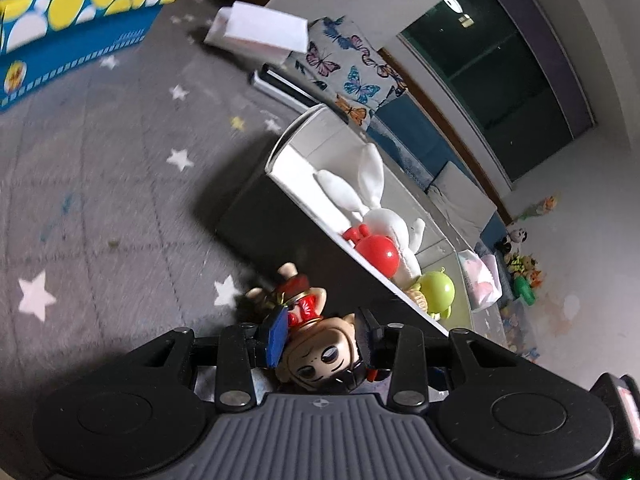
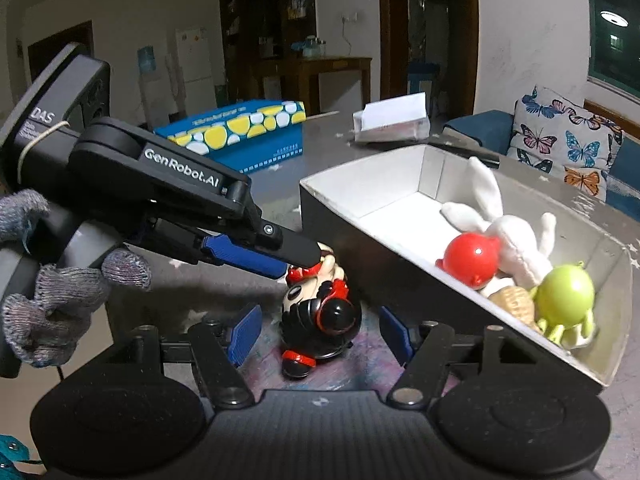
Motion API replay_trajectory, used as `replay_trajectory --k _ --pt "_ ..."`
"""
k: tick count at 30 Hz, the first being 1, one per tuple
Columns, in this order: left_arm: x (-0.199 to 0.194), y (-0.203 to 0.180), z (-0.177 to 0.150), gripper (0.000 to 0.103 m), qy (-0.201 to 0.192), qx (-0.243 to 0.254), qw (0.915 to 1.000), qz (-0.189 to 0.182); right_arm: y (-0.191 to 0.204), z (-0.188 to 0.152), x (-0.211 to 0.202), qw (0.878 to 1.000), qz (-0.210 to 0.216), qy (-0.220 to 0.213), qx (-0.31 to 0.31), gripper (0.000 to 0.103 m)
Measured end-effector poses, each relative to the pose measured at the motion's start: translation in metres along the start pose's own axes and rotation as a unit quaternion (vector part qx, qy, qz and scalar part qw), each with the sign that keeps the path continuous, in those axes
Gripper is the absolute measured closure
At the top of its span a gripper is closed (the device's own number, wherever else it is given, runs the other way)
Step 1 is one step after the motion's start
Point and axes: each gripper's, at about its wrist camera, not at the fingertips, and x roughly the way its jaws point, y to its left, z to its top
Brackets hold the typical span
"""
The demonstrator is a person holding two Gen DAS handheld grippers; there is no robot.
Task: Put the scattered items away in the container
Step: 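Move the right gripper down to the red-black cartoon doll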
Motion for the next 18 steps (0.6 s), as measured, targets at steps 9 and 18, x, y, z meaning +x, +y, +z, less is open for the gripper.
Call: replay_trajectory --k 9,18 --pt "0.003 0.015 0.0 0.064 0.001 -0.046 0.9988 -0.019 -0.007 0.002 0.021 1.0 0.004 0.015 0.011 0.038" --pt "0.01 0.027 -0.001 0.064 0.016 -0.091 0.9952 -0.032 -0.006 0.004 0.031 0.999 0.014 0.03 0.009 0.044"
